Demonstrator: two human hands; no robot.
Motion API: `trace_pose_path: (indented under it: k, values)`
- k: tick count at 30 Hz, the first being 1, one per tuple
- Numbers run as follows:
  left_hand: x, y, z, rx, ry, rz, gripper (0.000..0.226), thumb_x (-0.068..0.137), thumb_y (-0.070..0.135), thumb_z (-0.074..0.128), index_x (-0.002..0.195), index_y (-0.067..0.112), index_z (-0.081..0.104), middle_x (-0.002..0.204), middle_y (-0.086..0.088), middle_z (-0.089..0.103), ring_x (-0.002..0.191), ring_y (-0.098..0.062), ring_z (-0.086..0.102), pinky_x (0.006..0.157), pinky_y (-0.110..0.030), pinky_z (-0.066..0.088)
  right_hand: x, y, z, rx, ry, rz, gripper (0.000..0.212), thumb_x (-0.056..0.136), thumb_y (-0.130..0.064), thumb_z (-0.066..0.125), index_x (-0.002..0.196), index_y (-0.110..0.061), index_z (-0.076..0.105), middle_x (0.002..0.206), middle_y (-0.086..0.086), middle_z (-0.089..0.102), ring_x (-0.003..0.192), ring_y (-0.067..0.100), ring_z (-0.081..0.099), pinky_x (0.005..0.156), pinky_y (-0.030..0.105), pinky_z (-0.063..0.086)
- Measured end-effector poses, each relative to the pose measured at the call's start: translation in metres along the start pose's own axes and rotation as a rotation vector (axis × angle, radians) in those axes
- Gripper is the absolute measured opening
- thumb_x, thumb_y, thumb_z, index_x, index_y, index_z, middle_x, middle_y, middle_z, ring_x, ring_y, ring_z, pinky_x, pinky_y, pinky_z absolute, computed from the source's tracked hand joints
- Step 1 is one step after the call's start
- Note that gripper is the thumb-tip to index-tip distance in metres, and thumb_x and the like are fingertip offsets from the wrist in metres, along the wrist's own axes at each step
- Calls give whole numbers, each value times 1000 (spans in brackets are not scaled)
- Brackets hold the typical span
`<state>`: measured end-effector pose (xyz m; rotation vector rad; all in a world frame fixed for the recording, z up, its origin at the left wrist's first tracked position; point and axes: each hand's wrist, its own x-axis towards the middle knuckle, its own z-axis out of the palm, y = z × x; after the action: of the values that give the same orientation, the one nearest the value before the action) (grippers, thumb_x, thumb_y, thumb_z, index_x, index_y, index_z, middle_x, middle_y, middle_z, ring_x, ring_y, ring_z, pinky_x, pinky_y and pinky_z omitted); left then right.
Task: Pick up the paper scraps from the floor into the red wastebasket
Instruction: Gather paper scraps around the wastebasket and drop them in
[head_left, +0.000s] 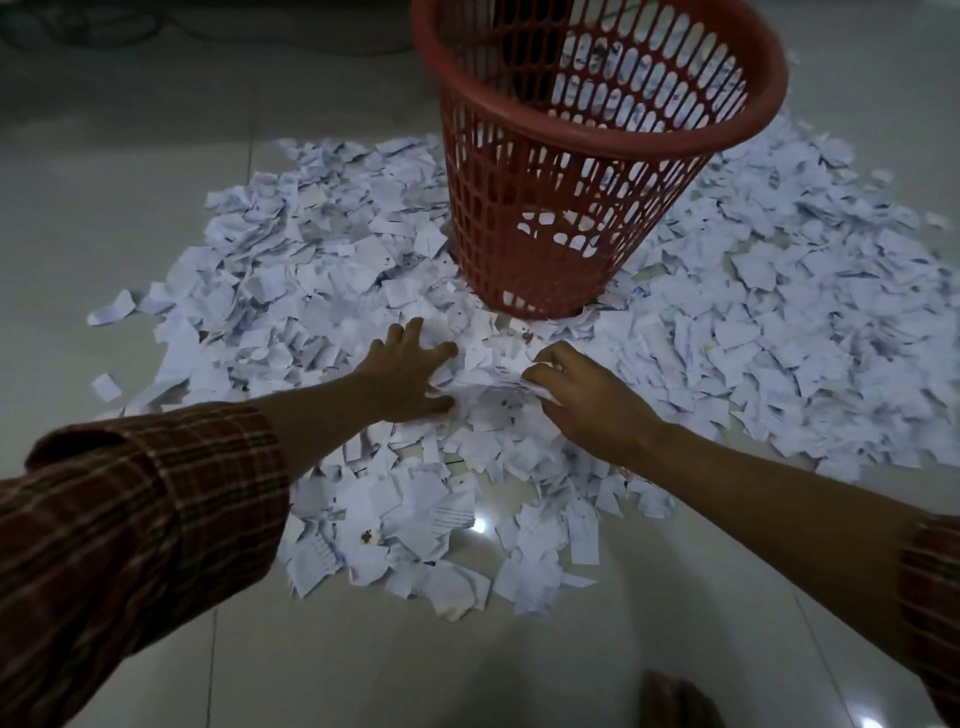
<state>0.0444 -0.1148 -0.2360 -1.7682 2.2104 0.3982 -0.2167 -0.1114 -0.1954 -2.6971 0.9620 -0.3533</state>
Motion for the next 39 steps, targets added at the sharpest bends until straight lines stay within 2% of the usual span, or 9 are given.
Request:
trace_pose_path:
  k: [2, 5, 8, 15, 20, 25, 33, 36, 39]
  values:
    - [-8, 0, 2, -29, 44, -7, 70, 85, 59, 55, 143, 28, 30, 141, -22, 28, 127, -40, 30, 96, -51, 42, 3, -3, -1, 6, 8, -19, 30, 80, 3, 69, 109, -3, 64, 106, 16, 56, 85, 29, 59, 65, 35, 53]
    - [-17, -6, 1, -99, 41, 8, 58, 91, 48, 54, 139, 23, 34, 127, -20, 37, 117, -38, 42, 89, -46, 47, 9, -11, -1, 19, 7, -32, 28, 81, 3, 69, 108, -3, 65, 105, 15, 56, 83, 28, 58, 63, 32, 50]
    - [-24, -15, -7, -98, 1, 44, 54, 95, 41, 53, 141, 21, 33, 122, -18, 44, 111, -36, 50, 87, -40, 45, 17, -21, -4, 25, 18, -49, 29, 81, 2, 68, 109, -3, 64, 106, 15, 55, 84, 28, 58, 63, 31, 50]
    - [-56, -23, -41, -188, 226, 86, 36, 100, 34, 45, 133, 20, 51, 114, -14, 52, 97, -34, 58, 77, -35, 44, 42, -47, -32, 20, 98, -130, 32, 78, 5, 71, 108, 1, 64, 107, 17, 56, 91, 32, 59, 72, 37, 53]
    - [-80, -30, -81, -152, 338, 26, 33, 97, 33, 51, 126, 19, 51, 107, -13, 51, 90, -35, 59, 71, -34, 45, 60, -64, -68, 3, 163, -163, 31, 80, 0, 71, 111, 0, 65, 106, 13, 56, 91, 27, 58, 74, 30, 47]
    - [-110, -39, -119, -80, 460, -17, 26, 94, 27, 56, 116, 13, 53, 100, -15, 52, 82, -36, 59, 65, -37, 47, 72, -79, -113, -17, 206, -231, 29, 82, 0, 67, 111, 1, 64, 108, 13, 55, 93, 27, 57, 77, 36, 51]
    - [-129, -32, -209, -66, 708, -19, 27, 88, 15, 65, 113, 6, 60, 94, -21, 56, 75, -41, 59, 63, -37, 47, 93, -93, -191, 29, 378, -246, 27, 85, 2, 62, 112, 2, 63, 107, 13, 53, 91, 25, 58, 79, 32, 49]
    - [-127, -20, -237, -104, 749, -57, 30, 89, 15, 62, 119, 11, 62, 105, -19, 59, 87, -39, 61, 73, -40, 49, 104, -88, -208, 67, 469, -213, 25, 85, 4, 61, 110, 0, 63, 107, 13, 53, 91, 24, 57, 79, 34, 50]
    - [-121, -11, -261, -75, 765, -62, 34, 88, 19, 64, 119, 9, 55, 117, -20, 57, 97, -40, 59, 80, -46, 51, 114, -77, -224, 70, 553, -200, 24, 84, 6, 60, 107, 1, 64, 104, 14, 54, 90, 21, 56, 80, 22, 44]
